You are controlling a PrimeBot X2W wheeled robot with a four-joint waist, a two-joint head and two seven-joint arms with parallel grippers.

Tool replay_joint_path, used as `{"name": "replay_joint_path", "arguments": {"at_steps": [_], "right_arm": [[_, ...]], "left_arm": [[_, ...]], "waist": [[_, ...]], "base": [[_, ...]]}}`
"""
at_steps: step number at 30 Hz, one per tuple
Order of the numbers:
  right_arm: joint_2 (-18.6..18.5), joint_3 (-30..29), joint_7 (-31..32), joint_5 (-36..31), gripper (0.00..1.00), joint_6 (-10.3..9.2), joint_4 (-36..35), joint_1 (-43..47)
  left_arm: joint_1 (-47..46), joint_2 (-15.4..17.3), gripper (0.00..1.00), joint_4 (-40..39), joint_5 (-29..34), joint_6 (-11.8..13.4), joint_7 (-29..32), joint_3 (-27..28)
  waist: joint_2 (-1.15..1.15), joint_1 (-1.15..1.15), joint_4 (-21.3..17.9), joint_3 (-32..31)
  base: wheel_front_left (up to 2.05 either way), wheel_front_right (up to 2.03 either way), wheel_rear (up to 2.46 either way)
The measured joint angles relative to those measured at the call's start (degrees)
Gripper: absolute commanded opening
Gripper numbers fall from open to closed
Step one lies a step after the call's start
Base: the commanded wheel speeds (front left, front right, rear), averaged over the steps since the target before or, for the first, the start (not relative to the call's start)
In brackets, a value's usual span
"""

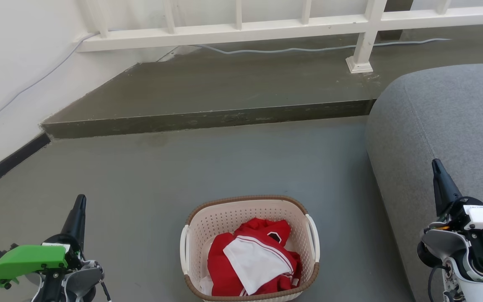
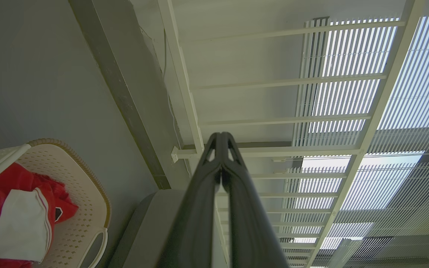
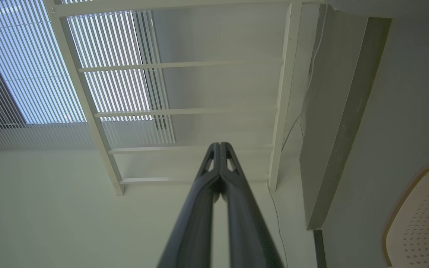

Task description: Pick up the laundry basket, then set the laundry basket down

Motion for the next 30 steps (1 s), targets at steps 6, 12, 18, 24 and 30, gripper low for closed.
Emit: {"name": "replay_joint_path", "arguments": {"at_steps": [6,12,18,24,30], "right_arm": [[0.0,0.0,0.0,0.0,0.0,0.0,0.0,0.0],[0.0,0.0,0.0,0.0,0.0,0.0,0.0,0.0],[0.0,0.0,0.0,0.0,0.0,0.0,0.0,0.0],[0.0,0.0,0.0,0.0,0.0,0.0,0.0,0.0],[0.0,0.0,0.0,0.0,0.0,0.0,0.0,0.0]], "left_arm": [[0.0,0.0,0.0,0.0,0.0,0.0,0.0,0.0],[0.0,0.0,0.0,0.0,0.0,0.0,0.0,0.0],[0.0,0.0,0.0,0.0,0.0,0.0,0.0,0.0],[0.0,0.0,0.0,0.0,0.0,0.0,0.0,0.0],[0.0,0.0,0.0,0.0,0.0,0.0,0.0,0.0]], "waist": [[0.0,0.0,0.0,0.0],[0.0,0.0,0.0,0.0],[0.0,0.0,0.0,0.0],[0.0,0.0,0.0,0.0],[0.0,0.0,0.0,0.0]], "base": [[0.0,0.0,0.0],[0.0,0.0,0.0],[0.0,0.0,0.0],[0.0,0.0,0.0],[0.0,0.0,0.0]]}}
